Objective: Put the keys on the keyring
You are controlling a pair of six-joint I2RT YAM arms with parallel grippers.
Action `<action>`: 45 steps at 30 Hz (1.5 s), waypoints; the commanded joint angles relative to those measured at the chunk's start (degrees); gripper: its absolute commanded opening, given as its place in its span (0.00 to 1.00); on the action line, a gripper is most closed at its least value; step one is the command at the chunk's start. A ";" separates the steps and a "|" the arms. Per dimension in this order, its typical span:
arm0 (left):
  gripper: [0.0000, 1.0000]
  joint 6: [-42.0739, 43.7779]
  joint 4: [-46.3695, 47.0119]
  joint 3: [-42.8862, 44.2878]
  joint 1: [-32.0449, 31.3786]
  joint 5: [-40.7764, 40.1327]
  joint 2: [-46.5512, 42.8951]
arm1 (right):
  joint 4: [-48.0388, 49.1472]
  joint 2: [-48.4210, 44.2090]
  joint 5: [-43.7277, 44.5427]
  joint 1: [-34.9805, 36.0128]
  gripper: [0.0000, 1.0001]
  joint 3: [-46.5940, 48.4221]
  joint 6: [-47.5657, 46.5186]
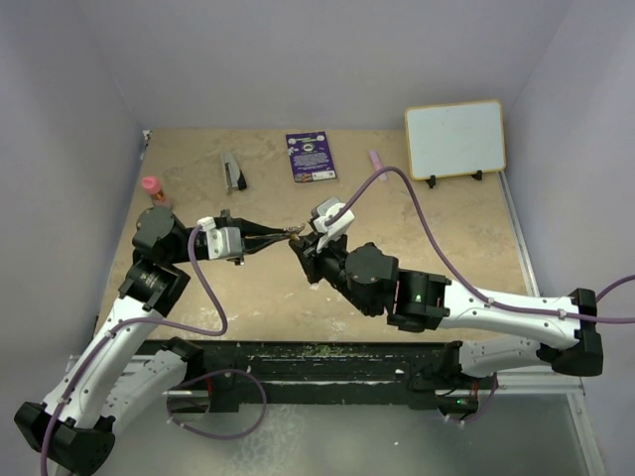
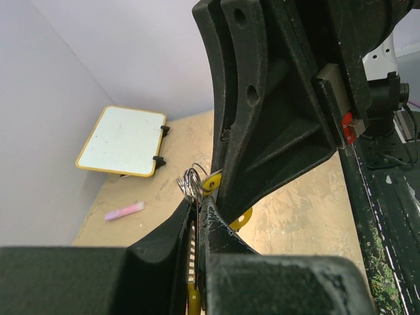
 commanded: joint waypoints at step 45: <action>0.04 -1.29 9.58 -0.12 -0.19 6.22 -3.28 | -16.42 -2.28 -10.46 -0.08 0.00 7.76 12.09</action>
